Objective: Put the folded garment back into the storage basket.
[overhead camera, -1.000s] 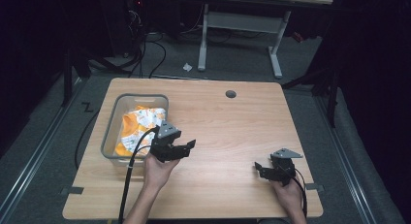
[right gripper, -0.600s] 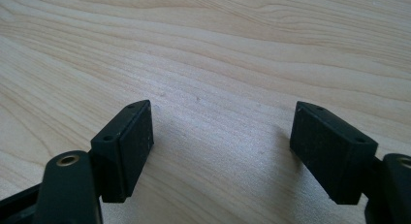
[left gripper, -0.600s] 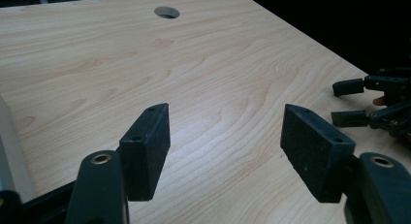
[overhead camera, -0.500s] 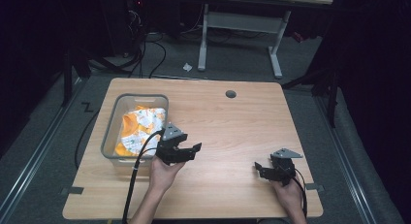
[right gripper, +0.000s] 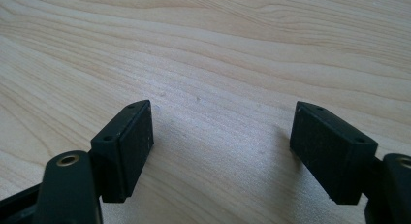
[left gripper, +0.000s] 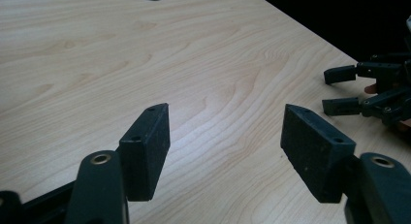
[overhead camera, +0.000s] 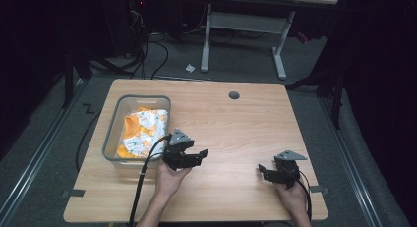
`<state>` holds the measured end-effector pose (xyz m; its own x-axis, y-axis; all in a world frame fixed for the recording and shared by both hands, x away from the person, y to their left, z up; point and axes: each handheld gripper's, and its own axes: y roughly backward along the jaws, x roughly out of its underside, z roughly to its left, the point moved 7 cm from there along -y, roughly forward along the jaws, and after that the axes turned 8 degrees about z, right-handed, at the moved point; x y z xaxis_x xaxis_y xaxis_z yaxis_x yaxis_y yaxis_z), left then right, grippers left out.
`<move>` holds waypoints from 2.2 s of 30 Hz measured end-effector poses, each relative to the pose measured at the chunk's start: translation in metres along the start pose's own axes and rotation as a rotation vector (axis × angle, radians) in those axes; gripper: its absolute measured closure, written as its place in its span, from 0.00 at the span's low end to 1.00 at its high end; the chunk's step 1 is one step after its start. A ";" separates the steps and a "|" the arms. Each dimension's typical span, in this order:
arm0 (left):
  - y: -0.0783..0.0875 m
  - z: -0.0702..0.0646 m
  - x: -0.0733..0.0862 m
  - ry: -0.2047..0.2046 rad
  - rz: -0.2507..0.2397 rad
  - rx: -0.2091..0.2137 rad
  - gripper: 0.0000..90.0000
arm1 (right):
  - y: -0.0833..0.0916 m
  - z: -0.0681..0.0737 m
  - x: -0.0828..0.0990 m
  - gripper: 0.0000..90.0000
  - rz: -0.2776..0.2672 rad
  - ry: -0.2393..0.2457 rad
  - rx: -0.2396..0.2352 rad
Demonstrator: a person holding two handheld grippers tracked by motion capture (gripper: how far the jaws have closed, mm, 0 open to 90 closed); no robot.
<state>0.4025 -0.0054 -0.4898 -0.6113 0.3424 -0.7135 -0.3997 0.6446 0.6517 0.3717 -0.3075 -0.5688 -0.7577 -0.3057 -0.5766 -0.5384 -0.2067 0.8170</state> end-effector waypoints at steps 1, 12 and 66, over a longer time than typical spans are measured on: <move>-0.002 -0.001 0.001 -0.007 0.007 -0.003 0.39 | 0.000 0.000 0.000 0.27 0.000 0.000 0.000; -0.014 -0.001 0.012 0.001 0.030 -0.005 0.39 | 0.000 0.000 0.000 0.27 0.000 -0.001 0.000; -0.065 0.004 0.054 -0.070 0.138 -0.233 0.39 | 0.000 0.000 0.000 0.27 0.000 -0.001 0.000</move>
<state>0.3983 -0.0264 -0.5720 -0.6257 0.4674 -0.6245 -0.4674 0.4164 0.7799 0.3717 -0.3074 -0.5688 -0.7580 -0.3044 -0.5769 -0.5386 -0.2069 0.8168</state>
